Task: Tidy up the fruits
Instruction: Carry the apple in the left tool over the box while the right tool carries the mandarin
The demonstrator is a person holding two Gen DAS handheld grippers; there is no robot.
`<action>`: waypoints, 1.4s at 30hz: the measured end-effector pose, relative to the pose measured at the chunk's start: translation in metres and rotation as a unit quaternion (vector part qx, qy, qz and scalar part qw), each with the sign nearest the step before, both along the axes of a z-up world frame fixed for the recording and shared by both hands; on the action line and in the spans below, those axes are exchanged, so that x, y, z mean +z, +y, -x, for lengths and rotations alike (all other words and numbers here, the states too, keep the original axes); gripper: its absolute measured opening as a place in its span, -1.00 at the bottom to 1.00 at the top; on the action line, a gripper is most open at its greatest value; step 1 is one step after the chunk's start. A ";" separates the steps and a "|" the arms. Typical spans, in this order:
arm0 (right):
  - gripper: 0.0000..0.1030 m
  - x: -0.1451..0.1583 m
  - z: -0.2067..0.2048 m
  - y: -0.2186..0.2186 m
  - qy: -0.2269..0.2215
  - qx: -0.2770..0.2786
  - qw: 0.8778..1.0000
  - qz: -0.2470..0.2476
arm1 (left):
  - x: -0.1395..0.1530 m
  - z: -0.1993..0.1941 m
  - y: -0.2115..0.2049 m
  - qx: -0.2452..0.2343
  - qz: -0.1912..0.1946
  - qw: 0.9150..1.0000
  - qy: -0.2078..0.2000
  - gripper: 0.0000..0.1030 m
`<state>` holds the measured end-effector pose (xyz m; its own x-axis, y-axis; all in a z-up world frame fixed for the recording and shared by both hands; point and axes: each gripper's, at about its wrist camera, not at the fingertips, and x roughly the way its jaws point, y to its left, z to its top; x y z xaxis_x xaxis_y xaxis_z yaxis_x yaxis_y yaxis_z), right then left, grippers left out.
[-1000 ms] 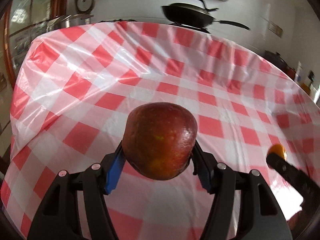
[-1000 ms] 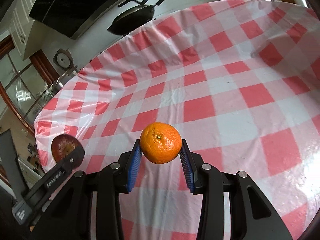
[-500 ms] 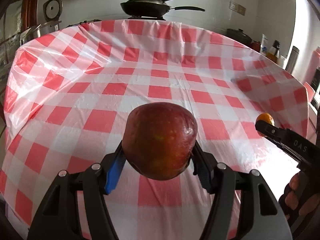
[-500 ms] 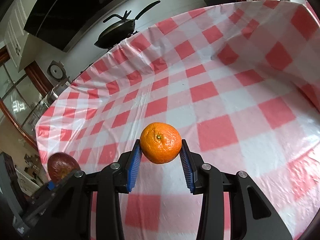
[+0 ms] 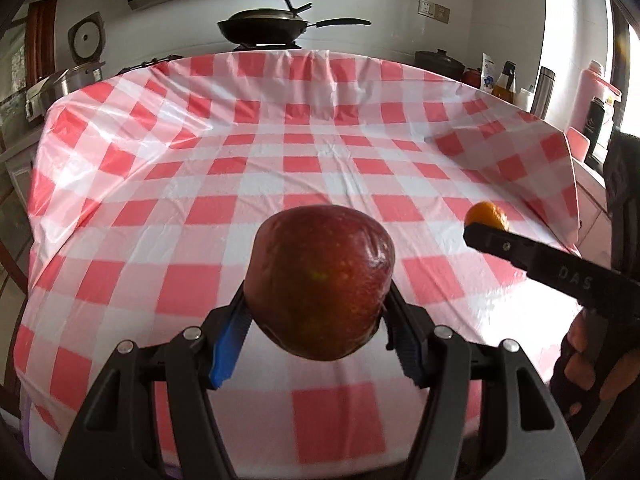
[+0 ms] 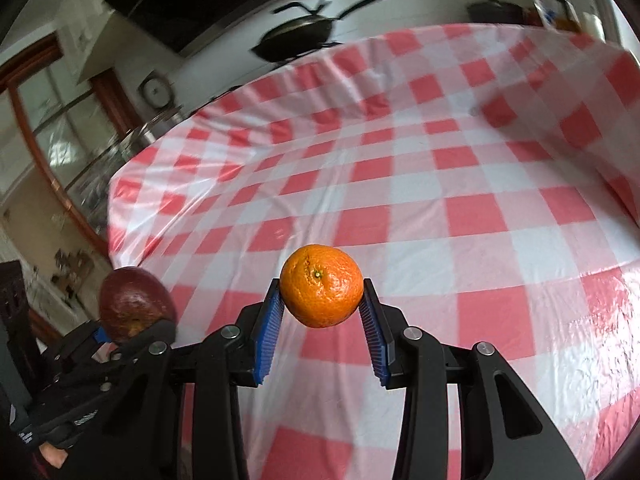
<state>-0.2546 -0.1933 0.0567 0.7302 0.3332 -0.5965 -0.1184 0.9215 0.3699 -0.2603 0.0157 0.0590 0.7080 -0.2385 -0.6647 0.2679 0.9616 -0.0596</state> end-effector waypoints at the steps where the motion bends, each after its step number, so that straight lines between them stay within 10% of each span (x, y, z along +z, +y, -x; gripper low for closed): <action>1: -0.25 0.001 0.001 0.004 -0.002 0.004 1.000 0.002 | -0.001 0.003 0.005 0.003 0.001 1.000 0.001 0.24; 22: -0.25 0.017 0.047 0.135 -0.051 0.192 0.976 0.095 | -0.024 0.066 0.136 0.130 0.026 0.991 0.005 0.24; 35: -0.25 0.010 0.068 0.244 -0.049 0.339 0.925 0.165 | -0.038 0.109 0.229 0.241 0.051 0.969 0.007 0.24; 42: -0.25 -0.015 0.085 0.325 -0.033 0.436 0.875 0.210 | -0.054 0.136 0.285 0.320 0.056 0.946 0.014 0.24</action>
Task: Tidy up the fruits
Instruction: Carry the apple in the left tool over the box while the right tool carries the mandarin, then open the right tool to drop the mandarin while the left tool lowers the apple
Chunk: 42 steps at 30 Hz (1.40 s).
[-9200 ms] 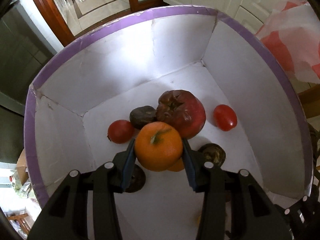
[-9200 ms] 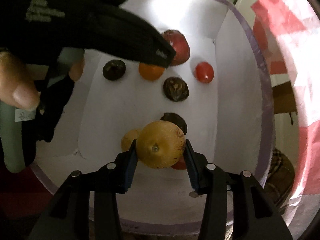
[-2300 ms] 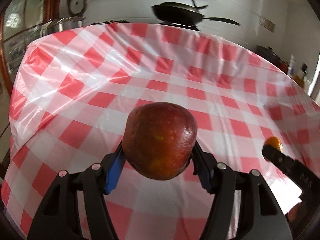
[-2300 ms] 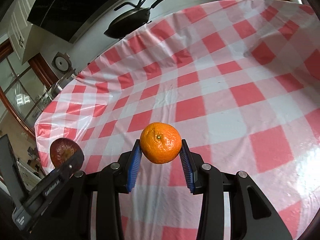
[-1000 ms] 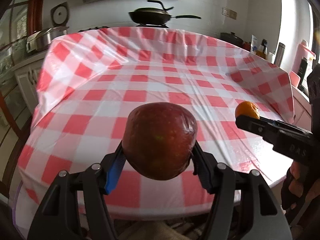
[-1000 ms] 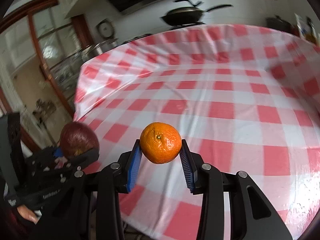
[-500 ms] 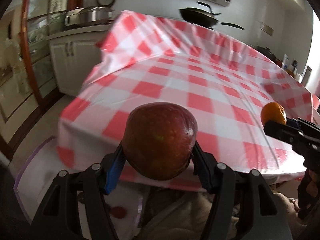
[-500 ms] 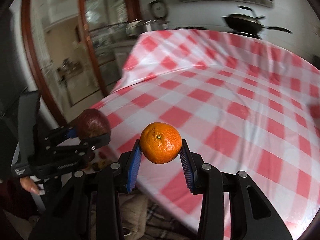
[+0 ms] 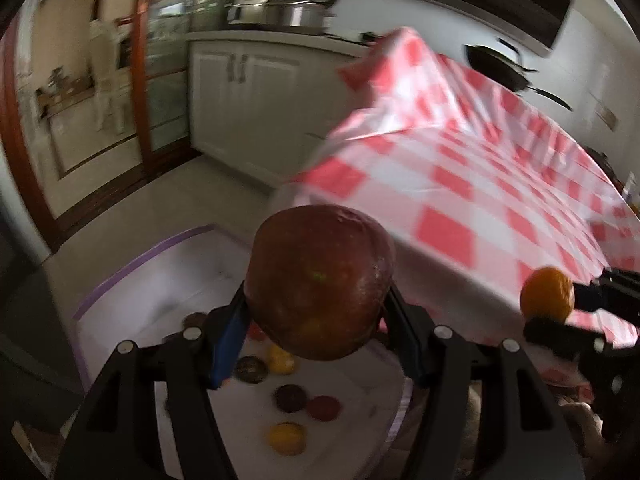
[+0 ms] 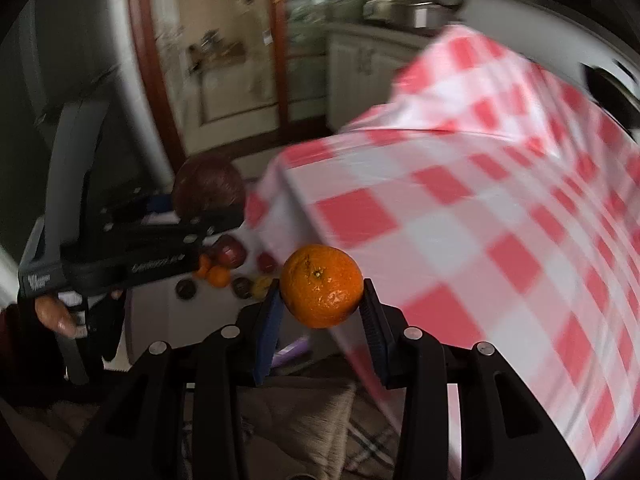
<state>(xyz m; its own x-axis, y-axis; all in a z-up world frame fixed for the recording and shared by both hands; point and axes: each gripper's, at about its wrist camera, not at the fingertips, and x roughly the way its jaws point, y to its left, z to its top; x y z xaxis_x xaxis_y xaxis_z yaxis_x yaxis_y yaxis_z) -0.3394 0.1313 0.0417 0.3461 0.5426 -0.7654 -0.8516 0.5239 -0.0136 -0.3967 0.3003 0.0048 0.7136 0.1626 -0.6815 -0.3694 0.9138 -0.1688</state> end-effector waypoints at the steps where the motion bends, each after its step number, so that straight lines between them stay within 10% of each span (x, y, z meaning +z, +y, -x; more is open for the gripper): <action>1: -0.25 -0.004 0.003 0.009 -0.002 0.012 1.000 0.008 | -0.003 0.004 0.008 0.010 0.001 1.000 0.003 0.24; 14: -0.25 -0.082 0.022 0.107 0.058 0.131 0.984 0.104 | -0.058 0.024 0.080 0.106 0.001 0.989 0.100 0.24; 27: -0.25 -0.157 0.028 0.144 0.132 0.168 0.954 0.210 | -0.124 0.020 0.085 0.107 0.048 0.960 0.254 0.24; 42: -0.24 -0.176 0.061 0.151 0.125 0.222 0.938 0.234 | -0.159 0.022 0.094 0.119 0.073 0.938 0.316 0.24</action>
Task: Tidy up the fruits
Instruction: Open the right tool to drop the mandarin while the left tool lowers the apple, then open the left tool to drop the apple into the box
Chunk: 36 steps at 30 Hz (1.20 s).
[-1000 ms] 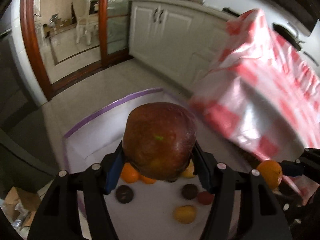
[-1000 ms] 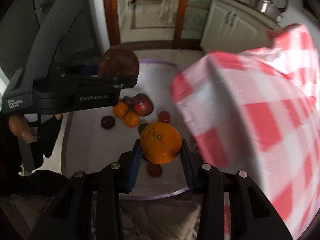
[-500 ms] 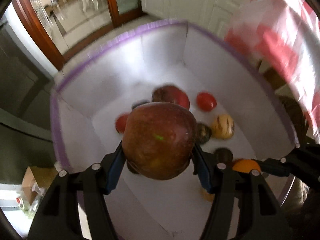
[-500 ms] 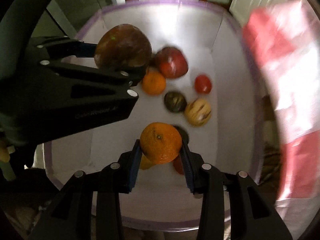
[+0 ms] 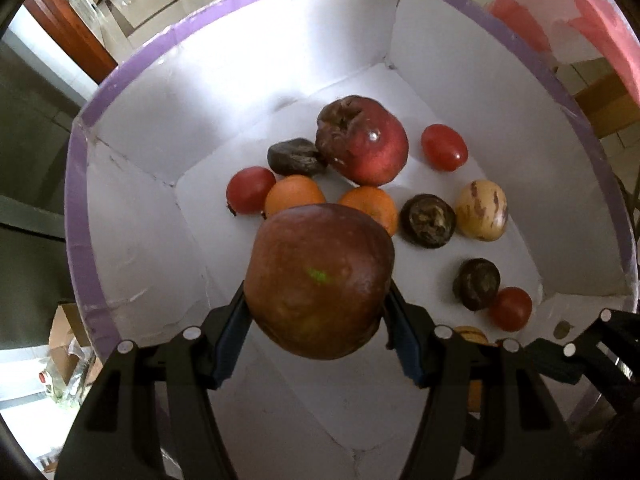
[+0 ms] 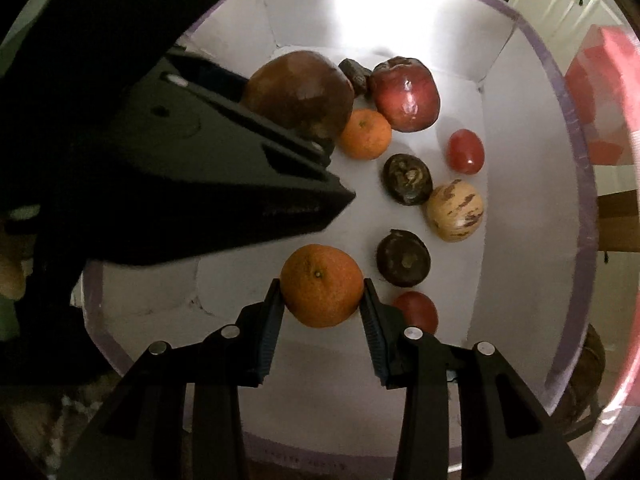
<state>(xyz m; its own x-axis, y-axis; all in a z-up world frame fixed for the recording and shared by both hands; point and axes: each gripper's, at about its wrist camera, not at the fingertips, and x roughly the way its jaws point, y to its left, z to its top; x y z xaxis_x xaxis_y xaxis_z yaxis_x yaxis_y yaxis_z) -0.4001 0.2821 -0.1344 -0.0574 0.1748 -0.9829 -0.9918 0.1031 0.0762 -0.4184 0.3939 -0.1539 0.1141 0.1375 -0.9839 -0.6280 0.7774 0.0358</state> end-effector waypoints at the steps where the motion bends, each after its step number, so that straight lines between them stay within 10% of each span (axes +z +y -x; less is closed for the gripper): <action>1: -0.24 0.000 0.000 0.000 0.001 0.000 1.000 -0.001 | 0.000 0.001 0.000 0.001 0.000 1.000 0.000 0.25; 9: -0.10 0.005 -0.009 -0.004 0.012 -0.019 1.000 -0.014 | -0.007 0.000 0.009 0.014 0.016 1.000 -0.012 0.26; 14: 0.34 0.018 -0.022 -0.011 0.022 -0.043 0.998 -0.046 | -0.004 0.002 0.010 0.013 0.031 0.999 -0.032 0.30; 20: 0.47 0.042 -0.041 -0.021 0.009 -0.084 0.993 -0.084 | 0.023 0.005 0.006 0.008 -0.018 0.997 -0.077 0.30; 25: 0.60 0.084 -0.044 -0.031 -0.053 -0.118 0.978 -0.161 | 0.073 0.014 0.003 0.022 -0.114 0.975 -0.189 0.64; 32: 0.69 0.126 -0.044 -0.045 -0.117 -0.127 0.959 -0.223 | 0.132 0.030 -0.019 0.032 -0.255 0.924 -0.283 0.97; 36: 0.69 0.127 -0.047 -0.046 -0.098 -0.132 0.964 -0.208 | 0.143 0.030 -0.013 0.060 -0.242 0.927 -0.279 0.97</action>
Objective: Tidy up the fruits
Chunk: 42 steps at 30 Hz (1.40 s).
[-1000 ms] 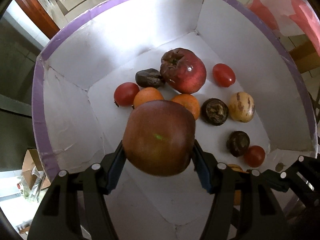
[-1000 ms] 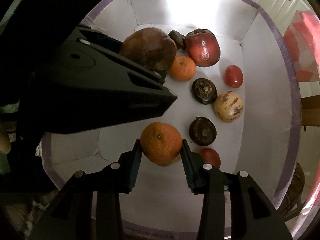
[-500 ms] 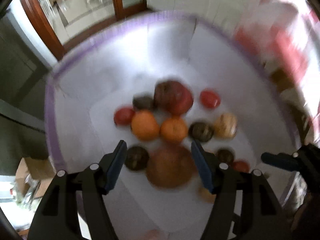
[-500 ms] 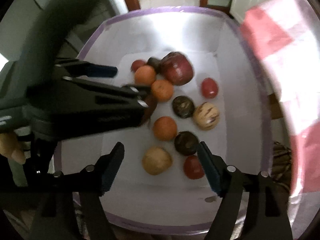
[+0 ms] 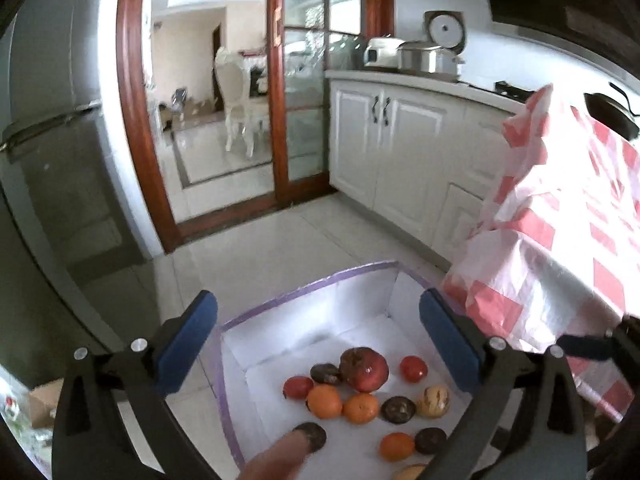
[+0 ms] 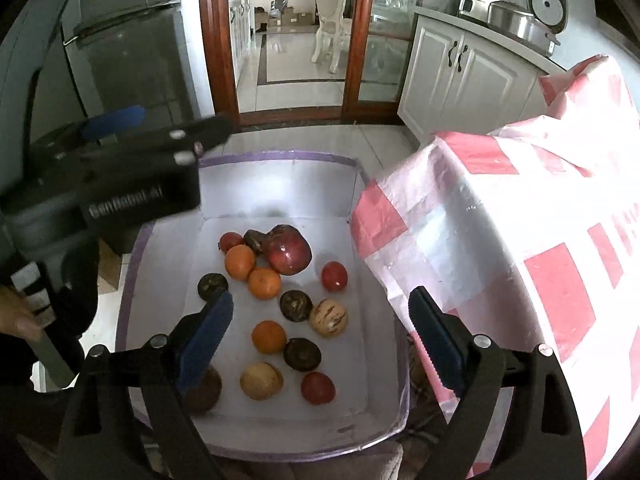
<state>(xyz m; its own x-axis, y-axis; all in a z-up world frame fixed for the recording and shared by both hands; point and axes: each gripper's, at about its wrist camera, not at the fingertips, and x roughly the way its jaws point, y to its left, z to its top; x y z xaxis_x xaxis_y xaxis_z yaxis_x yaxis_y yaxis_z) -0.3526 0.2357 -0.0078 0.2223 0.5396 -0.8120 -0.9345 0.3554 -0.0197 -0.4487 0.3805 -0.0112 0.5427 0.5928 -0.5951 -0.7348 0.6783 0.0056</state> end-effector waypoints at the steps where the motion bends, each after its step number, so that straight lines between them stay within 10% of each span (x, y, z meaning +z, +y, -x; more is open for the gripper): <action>1: 0.69 -0.004 -0.003 0.003 0.020 -0.003 1.000 0.007 | 0.001 -0.001 0.002 -0.002 0.011 1.000 0.003 0.97; 5: 0.69 -0.002 -0.008 -0.001 0.073 -0.019 0.997 0.009 | -0.015 0.000 0.011 -0.006 0.077 0.997 0.019 0.97; 16: 0.69 -0.042 -0.005 0.007 0.035 -0.050 0.993 0.100 | -0.072 -0.001 0.019 0.019 0.188 0.979 0.076 0.97; 42: 0.69 -0.062 -0.013 0.007 0.060 -0.056 0.989 0.124 | -0.085 -0.007 0.016 0.017 0.215 0.971 0.107 0.97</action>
<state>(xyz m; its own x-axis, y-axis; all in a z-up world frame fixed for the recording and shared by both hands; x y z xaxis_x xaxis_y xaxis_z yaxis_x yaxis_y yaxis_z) -0.3396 0.2432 -0.0695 0.1630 0.2978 -0.9406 -0.8901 0.4556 -0.0100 -0.4416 0.3970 -0.0964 0.3637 0.2804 -0.8883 -0.7696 0.6277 -0.1169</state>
